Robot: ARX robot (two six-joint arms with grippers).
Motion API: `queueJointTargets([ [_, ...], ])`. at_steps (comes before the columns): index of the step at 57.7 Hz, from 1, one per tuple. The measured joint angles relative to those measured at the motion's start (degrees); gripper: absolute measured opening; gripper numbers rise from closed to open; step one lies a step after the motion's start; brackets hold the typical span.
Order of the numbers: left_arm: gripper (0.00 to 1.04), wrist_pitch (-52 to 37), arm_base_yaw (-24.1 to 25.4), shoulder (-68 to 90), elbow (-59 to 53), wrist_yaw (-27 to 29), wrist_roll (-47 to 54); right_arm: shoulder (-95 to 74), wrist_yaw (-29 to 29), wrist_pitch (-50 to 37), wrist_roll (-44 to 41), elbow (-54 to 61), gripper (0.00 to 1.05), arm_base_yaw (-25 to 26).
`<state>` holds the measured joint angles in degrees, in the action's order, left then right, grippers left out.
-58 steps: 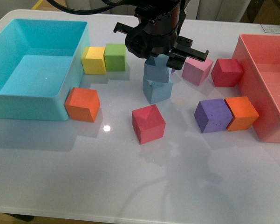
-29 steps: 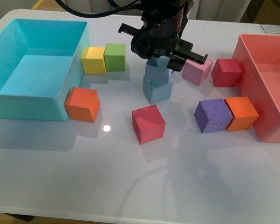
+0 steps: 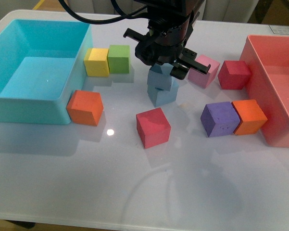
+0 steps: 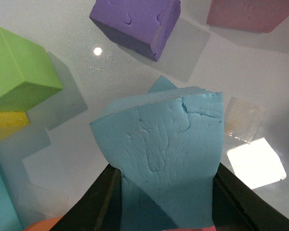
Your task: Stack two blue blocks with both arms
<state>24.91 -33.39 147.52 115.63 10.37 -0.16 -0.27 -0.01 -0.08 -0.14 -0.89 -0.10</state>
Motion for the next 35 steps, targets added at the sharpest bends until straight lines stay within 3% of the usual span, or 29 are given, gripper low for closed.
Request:
queueJointTargets([
  [7,0.42,0.3,-0.1,0.3,0.2,0.0,0.4,0.0,0.0,0.0,0.0,0.0,0.96,0.0],
  [27,0.96,0.4,-0.2,0.8,0.3,-0.8,0.8,0.0,0.0,0.0,0.0,0.0,0.96,0.0],
  [35,0.96,-0.1,-0.2,0.6,0.0,-1.4,0.5,0.0,0.0,0.0,0.0,0.0,0.96,0.0],
])
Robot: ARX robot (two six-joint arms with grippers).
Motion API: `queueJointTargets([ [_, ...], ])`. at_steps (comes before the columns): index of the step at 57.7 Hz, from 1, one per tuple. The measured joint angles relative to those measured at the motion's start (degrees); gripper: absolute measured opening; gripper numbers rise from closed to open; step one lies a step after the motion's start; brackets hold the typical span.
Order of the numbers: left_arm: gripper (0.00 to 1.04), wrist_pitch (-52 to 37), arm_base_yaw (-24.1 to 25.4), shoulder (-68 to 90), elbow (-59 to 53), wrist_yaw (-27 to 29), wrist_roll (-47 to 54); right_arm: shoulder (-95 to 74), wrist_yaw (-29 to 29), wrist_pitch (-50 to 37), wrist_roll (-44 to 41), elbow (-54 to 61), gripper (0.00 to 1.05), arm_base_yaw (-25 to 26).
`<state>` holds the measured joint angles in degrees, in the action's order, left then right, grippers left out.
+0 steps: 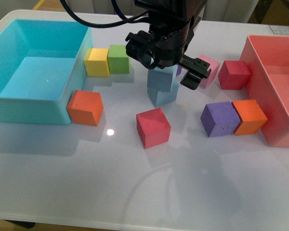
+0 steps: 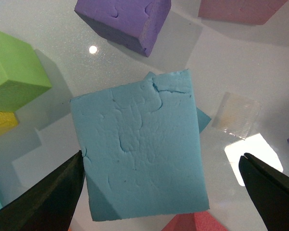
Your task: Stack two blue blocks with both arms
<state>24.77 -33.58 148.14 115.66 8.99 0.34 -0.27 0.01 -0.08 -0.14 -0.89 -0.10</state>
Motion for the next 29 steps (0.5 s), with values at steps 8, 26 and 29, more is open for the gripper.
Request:
queueJointTargets([
  [8,0.96,-2.3,0.2,-3.0,-4.3,-0.5,-0.6,0.0,0.0,0.0,0.0,0.0,0.96,0.0],
  [26,0.96,-10.6,3.4,-18.7,-21.2,-1.4,-3.3,0.0,0.0,0.0,0.0,0.0,0.96,0.0],
  [29,0.96,-12.6,4.5,-22.2,-25.2,-1.2,-3.8,0.0,0.0,0.0,0.0,0.0,0.96,0.0],
])
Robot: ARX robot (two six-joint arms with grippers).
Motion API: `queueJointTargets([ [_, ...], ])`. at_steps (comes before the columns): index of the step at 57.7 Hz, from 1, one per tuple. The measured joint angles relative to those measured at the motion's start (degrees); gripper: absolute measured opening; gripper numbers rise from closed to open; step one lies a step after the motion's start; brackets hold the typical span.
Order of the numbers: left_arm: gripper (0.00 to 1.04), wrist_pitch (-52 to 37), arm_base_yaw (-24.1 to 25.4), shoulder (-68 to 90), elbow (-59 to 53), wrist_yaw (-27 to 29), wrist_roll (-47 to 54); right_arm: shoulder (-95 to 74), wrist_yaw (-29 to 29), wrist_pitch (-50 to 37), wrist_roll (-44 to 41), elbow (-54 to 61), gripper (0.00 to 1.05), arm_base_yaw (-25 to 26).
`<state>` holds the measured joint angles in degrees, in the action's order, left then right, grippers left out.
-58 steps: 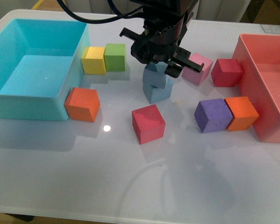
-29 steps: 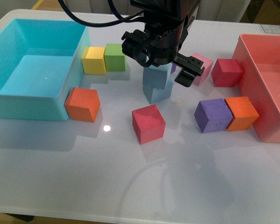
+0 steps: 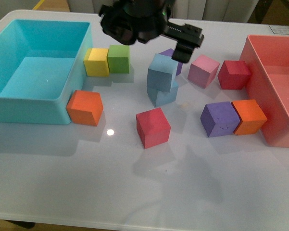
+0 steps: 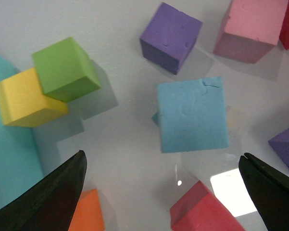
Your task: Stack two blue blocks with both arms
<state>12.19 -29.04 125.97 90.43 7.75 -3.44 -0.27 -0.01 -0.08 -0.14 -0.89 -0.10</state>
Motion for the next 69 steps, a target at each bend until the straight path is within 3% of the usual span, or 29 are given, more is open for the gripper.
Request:
queueJointTargets([
  [9,0.96,-7.1,4.3,-10.1,-13.7,2.7,-1.4,0.0,0.0,0.0,0.0,0.0,0.96,0.0],
  [20,0.96,-13.9,10.2,-21.6,-30.0,1.8,-2.4,0.0,0.0,0.0,0.0,0.0,0.96,0.0],
  [24,0.84,-34.8,12.5,-23.7,-40.3,5.8,0.2,0.0,0.0,0.0,0.0,0.0,0.96,0.0],
  [29,0.70,-59.6,16.7,-26.8,-54.5,2.8,1.7,0.0,0.0,0.0,0.0,0.0,0.96,0.0],
  [35,0.52,-77.0,21.1,-34.8,-66.7,0.5,2.2,0.0,0.0,0.0,0.0,0.0,0.96,0.0],
  [43,0.29,-79.2,22.6,-42.7,-73.3,-1.5,2.5,0.0,0.1,0.0,0.0,0.0,0.96,0.0],
  [49,0.01,-76.9,23.9,-48.7,-78.9,-3.1,2.6,0.0,0.0,0.0,0.0,0.0,0.96,0.0],
  [69,0.02,-67.3,28.8,-65.8,-86.0,-7.6,2.9,0.0,0.0,0.0,0.0,0.0,0.96,0.0],
])
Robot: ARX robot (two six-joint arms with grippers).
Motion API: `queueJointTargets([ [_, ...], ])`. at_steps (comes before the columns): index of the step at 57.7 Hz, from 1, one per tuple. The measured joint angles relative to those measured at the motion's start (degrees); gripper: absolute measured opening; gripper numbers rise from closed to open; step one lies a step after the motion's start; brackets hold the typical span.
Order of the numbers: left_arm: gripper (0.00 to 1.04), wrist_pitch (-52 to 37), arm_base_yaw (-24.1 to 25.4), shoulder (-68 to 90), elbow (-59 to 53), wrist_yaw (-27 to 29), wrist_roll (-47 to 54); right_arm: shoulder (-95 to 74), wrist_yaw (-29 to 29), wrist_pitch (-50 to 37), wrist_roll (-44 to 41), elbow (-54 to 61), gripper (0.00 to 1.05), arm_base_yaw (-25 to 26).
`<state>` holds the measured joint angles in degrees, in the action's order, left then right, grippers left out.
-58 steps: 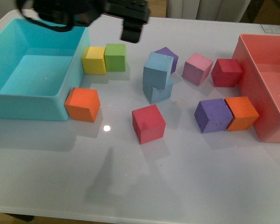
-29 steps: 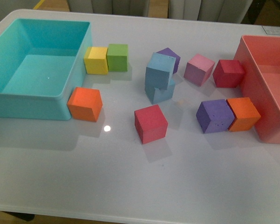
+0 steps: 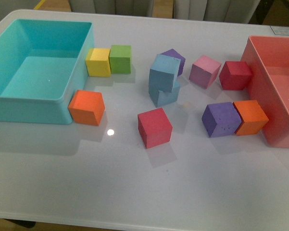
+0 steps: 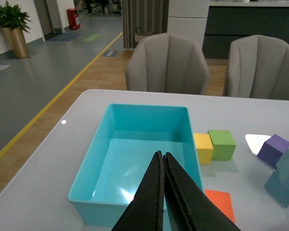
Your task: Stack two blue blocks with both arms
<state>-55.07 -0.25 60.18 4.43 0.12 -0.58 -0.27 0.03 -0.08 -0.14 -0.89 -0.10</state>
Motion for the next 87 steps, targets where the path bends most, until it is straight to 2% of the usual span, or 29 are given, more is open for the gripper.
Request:
queueJointTargets([
  [44,0.02,30.1,0.0,-35.0,-3.6,-0.1,0.0,0.0,0.0,0.0,0.0,0.0,0.96,0.0],
  [80,0.02,44.8,0.0,-50.0,-3.6,-0.1,0.0,0.0,0.0,0.0,0.0,0.0,0.96,0.0],
  [82,0.02,46.4,0.0,-51.4,-3.6,-0.1,0.0,0.0,0.0,0.0,0.0,0.0,0.96,0.0],
  [84,0.02,52.2,0.0,-55.4,-3.6,-0.1,0.1,0.0,0.0,0.0,0.0,0.0,0.96,0.0],
  [87,0.02,54.5,0.0,-58.4,-3.6,-0.1,0.1,0.0,0.0,0.0,0.0,0.0,0.96,0.0],
])
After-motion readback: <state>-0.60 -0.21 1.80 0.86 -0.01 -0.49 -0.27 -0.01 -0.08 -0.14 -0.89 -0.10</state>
